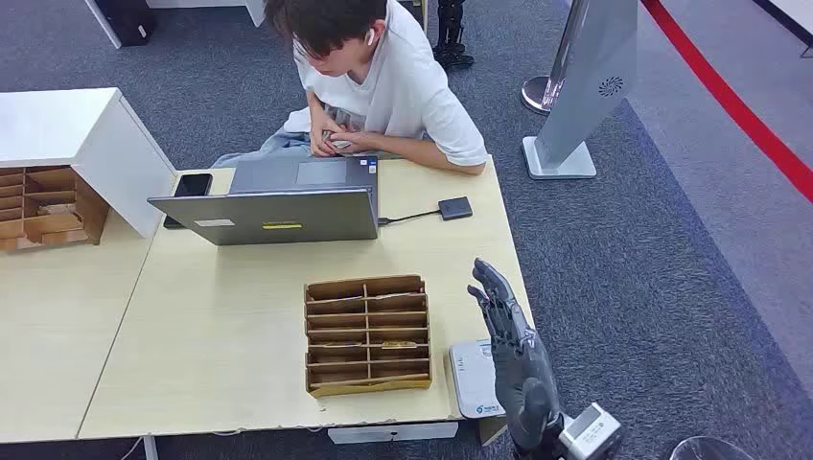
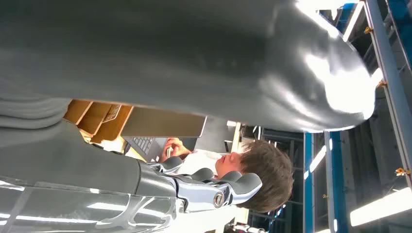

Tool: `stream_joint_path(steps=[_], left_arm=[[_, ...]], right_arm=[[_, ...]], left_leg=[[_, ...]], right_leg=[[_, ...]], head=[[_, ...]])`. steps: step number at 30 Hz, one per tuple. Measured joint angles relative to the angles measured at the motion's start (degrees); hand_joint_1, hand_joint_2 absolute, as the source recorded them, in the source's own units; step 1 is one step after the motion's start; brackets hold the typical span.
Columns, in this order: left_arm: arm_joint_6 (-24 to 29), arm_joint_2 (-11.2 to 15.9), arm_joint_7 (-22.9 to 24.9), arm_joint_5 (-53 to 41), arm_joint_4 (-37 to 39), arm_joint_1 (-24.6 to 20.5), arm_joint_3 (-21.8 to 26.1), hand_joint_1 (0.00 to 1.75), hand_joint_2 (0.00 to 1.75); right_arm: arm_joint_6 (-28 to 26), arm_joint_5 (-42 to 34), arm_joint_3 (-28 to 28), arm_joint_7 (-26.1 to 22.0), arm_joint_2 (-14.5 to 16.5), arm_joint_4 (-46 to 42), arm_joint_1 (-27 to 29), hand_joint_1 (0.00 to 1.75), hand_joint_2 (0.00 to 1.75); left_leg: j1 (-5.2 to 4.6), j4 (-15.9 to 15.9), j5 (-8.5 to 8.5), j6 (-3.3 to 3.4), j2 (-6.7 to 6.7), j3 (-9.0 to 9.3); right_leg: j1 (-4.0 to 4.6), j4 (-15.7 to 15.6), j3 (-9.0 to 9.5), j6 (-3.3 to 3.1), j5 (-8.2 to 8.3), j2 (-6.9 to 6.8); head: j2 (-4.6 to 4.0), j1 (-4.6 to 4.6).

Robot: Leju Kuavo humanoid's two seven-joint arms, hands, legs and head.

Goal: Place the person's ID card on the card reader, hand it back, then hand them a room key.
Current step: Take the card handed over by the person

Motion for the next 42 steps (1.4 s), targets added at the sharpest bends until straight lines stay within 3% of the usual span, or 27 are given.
stream_joint_path(steps=[15, 32, 42], left_arm=[[1.3, -1.4, 3.5, -1.1, -0.3, 1.9, 2.2, 0.0, 0.0], [1.7, -2.0, 5.3, -1.4, -0.7, 2.1, 3.4, 0.0, 0.0], [6.5, -1.9, 5.4, -6.6, -0.7, 1.9, 3.8, 0.0, 0.0]], right_arm=[[4.4, 3.1, 0.1, -0.1, -0.2, -0.3, 1.7, 0.0, 0.0], [4.9, 3.2, 0.0, -0.1, -0.2, -0.2, 2.0, 0.0, 0.0], [5.5, 3.2, 0.0, -0.1, -0.2, 0.0, 2.0, 0.0, 0.0]], left_leg=[[0.0, 0.0, 0.0, 0.0, 0.01, 0.01], [0.0, 0.0, 0.0, 0.0, 0.0, 0.01], [0.0, 0.0, 0.0, 0.0, 0.0, 0.01]], right_leg=[[0.0, 0.0, 0.0, 0.0, 0.0, 0.0], [0.0, 0.0, 0.0, 0.0, 0.0, 0.0], [0.0, 0.0, 0.0, 0.0, 0.0, 0.0]], head=[[0.0, 0.01], [0.0, 0.0], [0.0, 0.01]])
